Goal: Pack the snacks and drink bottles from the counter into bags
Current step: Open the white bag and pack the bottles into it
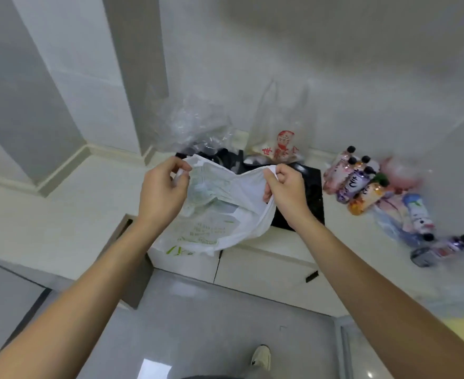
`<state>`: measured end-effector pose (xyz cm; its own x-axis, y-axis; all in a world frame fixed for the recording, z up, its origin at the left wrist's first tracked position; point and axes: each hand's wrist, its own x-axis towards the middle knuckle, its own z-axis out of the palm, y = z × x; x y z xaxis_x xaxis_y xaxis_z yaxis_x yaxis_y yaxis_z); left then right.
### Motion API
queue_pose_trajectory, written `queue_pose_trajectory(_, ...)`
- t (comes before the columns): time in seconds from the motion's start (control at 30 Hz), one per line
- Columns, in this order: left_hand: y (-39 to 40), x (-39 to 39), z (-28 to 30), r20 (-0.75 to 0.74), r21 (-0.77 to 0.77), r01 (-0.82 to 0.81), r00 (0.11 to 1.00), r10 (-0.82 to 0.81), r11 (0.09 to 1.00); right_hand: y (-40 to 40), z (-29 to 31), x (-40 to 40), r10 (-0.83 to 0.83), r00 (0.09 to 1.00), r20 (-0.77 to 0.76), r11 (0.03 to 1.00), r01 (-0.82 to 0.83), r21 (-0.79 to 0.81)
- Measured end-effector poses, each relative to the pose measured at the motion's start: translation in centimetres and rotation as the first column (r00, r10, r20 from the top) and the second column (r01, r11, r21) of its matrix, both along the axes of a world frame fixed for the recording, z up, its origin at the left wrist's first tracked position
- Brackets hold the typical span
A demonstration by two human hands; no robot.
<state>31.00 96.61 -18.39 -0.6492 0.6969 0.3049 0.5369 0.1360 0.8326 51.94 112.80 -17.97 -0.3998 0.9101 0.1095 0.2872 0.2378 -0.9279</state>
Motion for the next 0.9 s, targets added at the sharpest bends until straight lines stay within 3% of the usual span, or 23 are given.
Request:
queue_pose_trajectory(0.33,11.3,14.8,0.6,-0.125,-0.011,0.232,0.965,-0.232,0.973,6.1,-0.1,18.1,-0.164,0.986,0.003,0.983,0.164,-0.083)
queue_pose_trajectory(0.73,23.4,28.2,1.6,-0.227,-0.078,0.254,0.937,-0.265,0.964,17.3,0.3,31.9,-0.188,0.981,0.054,0.982,0.187,0.023)
queue_pose_trajectory(0.9,26.4,30.2,-0.2,-0.401,-0.171,0.244,0.868,-0.293,0.955,20.9,-1.7,34.0,-0.23,0.967,0.105,0.973,0.227,0.04)
